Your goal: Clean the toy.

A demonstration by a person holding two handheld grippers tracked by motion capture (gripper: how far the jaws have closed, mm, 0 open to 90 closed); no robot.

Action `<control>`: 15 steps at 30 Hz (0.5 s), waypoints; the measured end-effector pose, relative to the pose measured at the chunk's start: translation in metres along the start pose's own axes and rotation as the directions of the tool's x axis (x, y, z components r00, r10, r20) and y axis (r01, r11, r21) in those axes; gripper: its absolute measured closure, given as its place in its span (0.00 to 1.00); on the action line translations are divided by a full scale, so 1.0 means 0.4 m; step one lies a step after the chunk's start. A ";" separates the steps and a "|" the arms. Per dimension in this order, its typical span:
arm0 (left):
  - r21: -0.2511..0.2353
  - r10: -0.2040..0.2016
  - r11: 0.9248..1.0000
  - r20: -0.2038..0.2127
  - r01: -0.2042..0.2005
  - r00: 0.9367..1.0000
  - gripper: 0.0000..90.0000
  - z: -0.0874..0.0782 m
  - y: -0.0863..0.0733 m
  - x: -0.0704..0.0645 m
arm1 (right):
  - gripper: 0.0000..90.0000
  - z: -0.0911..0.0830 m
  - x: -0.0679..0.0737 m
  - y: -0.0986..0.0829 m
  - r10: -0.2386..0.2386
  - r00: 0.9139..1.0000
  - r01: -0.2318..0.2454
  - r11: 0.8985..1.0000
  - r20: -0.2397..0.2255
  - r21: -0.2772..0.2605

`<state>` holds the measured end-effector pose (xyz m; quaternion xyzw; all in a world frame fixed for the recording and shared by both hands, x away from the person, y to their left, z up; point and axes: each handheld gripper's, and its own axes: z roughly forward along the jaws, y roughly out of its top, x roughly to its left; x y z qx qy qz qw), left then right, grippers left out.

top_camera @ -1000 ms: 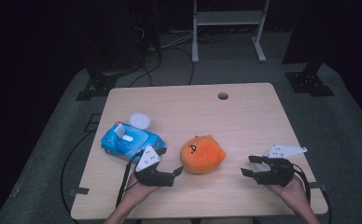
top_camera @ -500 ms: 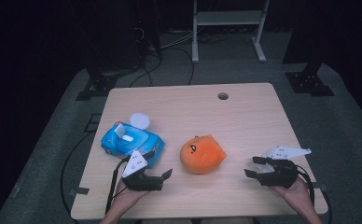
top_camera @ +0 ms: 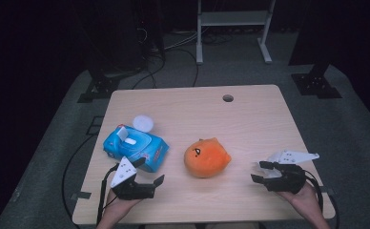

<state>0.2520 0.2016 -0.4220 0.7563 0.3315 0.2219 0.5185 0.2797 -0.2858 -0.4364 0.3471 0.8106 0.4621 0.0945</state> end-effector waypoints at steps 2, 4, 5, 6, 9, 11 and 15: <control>0.000 -0.010 1.000 -0.014 0.010 1.000 0.09 -0.012 -0.009 0.007 | 0.36 -0.002 0.001 -0.001 -0.001 1.000 0.001 1.000 0.001 -0.002; 0.000 -0.016 1.000 -0.018 0.016 1.000 0.09 -0.015 -0.014 0.009 | 0.36 -0.003 0.002 -0.002 -0.001 1.000 0.001 1.000 0.004 -0.003; 0.005 -0.028 1.000 -0.029 0.028 0.999 0.09 -0.023 -0.024 0.016 | 0.35 -0.004 0.001 -0.002 0.000 1.000 0.000 1.000 0.002 -0.006; 0.005 -0.028 1.000 -0.029 0.028 0.999 0.09 -0.023 -0.024 0.016 | 0.35 -0.004 0.001 -0.002 0.000 1.000 0.000 1.000 0.002 -0.006; 0.001 -0.046 0.999 -0.051 0.046 0.998 0.09 -0.034 -0.033 0.029 | 0.35 -0.003 0.000 -0.005 0.002 1.000 -0.002 1.000 0.002 -0.004; 0.003 -0.048 0.999 -0.056 0.049 0.997 0.09 -0.036 -0.034 0.032 | 0.35 -0.003 0.000 -0.007 0.000 1.000 0.000 1.000 0.004 0.002; -0.007 -0.048 0.999 -0.065 0.048 0.997 0.09 -0.039 -0.034 0.034 | 0.35 -0.008 0.001 -0.009 0.000 1.000 0.000 1.000 0.007 -0.009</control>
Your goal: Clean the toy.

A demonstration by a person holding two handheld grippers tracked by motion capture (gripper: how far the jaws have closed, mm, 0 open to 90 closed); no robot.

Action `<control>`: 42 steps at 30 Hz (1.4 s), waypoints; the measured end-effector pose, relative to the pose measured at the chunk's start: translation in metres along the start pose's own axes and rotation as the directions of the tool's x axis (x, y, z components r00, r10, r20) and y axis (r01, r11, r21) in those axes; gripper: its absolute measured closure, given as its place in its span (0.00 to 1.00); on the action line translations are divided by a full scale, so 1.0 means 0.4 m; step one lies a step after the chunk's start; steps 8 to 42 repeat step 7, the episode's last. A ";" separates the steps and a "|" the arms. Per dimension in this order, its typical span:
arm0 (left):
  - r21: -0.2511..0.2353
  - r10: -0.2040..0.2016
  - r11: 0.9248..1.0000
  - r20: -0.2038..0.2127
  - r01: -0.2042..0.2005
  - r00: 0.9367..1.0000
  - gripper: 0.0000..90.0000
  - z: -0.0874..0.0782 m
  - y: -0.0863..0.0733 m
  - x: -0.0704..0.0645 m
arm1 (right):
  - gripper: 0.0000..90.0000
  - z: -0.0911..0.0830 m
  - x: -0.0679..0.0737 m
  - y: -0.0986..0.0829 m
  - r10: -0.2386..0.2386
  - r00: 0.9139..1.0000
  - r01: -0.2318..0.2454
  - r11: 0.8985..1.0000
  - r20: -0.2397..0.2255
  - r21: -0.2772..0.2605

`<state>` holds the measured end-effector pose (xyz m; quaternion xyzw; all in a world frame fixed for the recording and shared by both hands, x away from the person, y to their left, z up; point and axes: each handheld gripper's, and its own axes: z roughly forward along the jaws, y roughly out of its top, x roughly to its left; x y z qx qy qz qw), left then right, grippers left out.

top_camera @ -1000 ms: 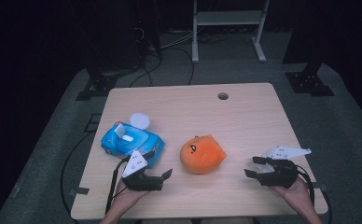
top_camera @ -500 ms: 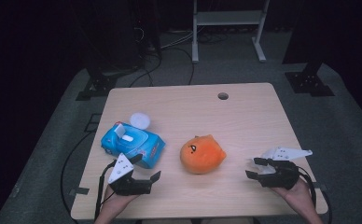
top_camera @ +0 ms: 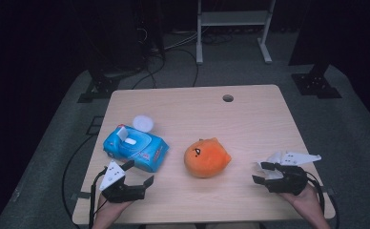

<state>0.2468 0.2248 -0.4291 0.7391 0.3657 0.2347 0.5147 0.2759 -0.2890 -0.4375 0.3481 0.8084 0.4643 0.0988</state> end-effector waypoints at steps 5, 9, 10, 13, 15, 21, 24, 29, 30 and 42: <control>-0.011 0.008 1.000 -0.006 -0.008 1.000 0.09 -0.004 0.002 -0.001 | 0.35 -0.002 0.002 -0.004 0.003 1.000 -0.003 1.000 0.000 0.002; -0.015 0.010 1.000 -0.010 -0.010 1.000 0.09 -0.003 0.002 -0.003 | 0.35 -0.001 0.004 -0.003 -0.003 1.000 0.003 1.000 0.000 -0.001; -0.015 0.010 1.000 -0.010 -0.010 1.000 0.09 -0.003 0.002 -0.003 | 0.35 -0.001 0.004 -0.003 -0.003 1.000 0.003 1.000 0.000 -0.001; -0.015 0.010 1.000 -0.010 -0.010 1.000 0.09 -0.003 0.002 -0.003 | 0.35 -0.001 0.004 -0.003 -0.003 1.000 0.003 1.000 0.000 -0.001; -0.015 0.010 1.000 -0.010 -0.010 1.000 0.09 -0.003 0.002 -0.003 | 0.35 -0.001 0.004 -0.003 -0.003 1.000 0.003 1.000 0.000 -0.001; -0.015 0.010 1.000 -0.010 -0.010 1.000 0.09 -0.003 0.002 -0.003 | 0.35 -0.001 0.004 -0.003 -0.003 1.000 0.003 1.000 0.000 -0.001; -0.015 0.010 1.000 -0.010 -0.010 1.000 0.09 -0.003 0.002 -0.003 | 0.35 -0.001 0.004 -0.003 -0.003 1.000 0.003 1.000 0.000 -0.001; -0.015 0.010 1.000 -0.010 -0.010 1.000 0.09 -0.003 0.002 -0.003 | 0.35 -0.001 0.004 -0.003 -0.003 1.000 0.003 1.000 0.000 -0.001; -0.015 0.010 1.000 -0.010 -0.010 1.000 0.09 -0.003 0.002 -0.003 | 0.35 -0.001 0.004 -0.003 -0.003 1.000 0.003 1.000 0.000 -0.001; -0.015 0.010 1.000 -0.010 -0.010 1.000 0.09 -0.003 0.002 -0.003 | 0.35 -0.001 0.004 -0.003 -0.003 1.000 0.003 1.000 0.000 -0.001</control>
